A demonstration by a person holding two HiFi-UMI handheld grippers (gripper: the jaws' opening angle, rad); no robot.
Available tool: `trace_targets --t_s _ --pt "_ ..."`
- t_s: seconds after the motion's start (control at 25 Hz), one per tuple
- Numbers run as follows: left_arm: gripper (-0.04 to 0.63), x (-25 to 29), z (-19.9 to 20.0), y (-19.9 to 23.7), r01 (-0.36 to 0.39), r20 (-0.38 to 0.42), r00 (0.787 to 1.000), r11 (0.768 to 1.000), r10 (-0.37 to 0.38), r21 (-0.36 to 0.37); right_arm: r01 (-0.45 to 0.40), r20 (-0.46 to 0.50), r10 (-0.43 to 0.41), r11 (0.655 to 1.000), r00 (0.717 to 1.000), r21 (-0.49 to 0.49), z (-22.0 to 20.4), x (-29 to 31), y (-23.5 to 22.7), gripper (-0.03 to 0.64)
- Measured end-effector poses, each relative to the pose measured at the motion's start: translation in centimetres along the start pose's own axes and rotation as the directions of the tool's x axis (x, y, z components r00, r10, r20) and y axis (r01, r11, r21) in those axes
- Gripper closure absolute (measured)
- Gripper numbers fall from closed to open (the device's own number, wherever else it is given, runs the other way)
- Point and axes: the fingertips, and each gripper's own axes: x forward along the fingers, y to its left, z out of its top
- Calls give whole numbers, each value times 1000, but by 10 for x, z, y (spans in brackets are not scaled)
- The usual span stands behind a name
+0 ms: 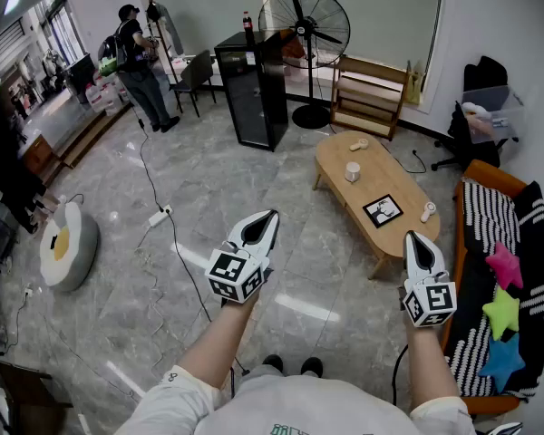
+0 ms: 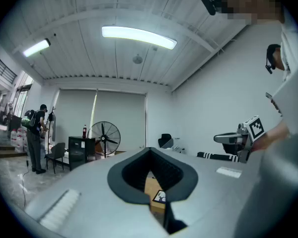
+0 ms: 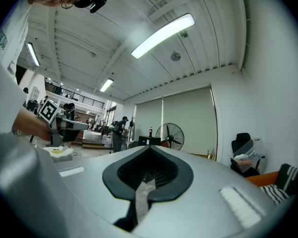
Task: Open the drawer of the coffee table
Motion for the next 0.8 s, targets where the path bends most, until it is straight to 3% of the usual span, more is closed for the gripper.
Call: trace_targets --t_s 0.4,0.52,0.56,0.6,0.64,0.8 --pt "597 -4 -2 3 1 2 1000 1000 -1 -4 -11 -2 11 1000 1000 -5 -1 1 8 614" --pt "597 -7 -2 3 0 3 1000 1000 0 -5 0 39 -1 1000 999 21 3 1 6 612" --pt "597 -8 -2 4 -1 4 1000 1000 1 -4 16 61 -19 999 998 38 5 3 3 535" --pt "597 -9 -2 4 -3 4 1000 1000 3 -4 28 73 -32 998 997 55 6 5 1 88" --pt "597 -9 -2 5 -5 4 1000 1000 5 -5 30 77 -34 998 996 64 6 8 1 26" --pt "597 -10 -3 7 -11 5 1000 1000 11 -10 5 70 -9 998 997 58 5 10 7 26"
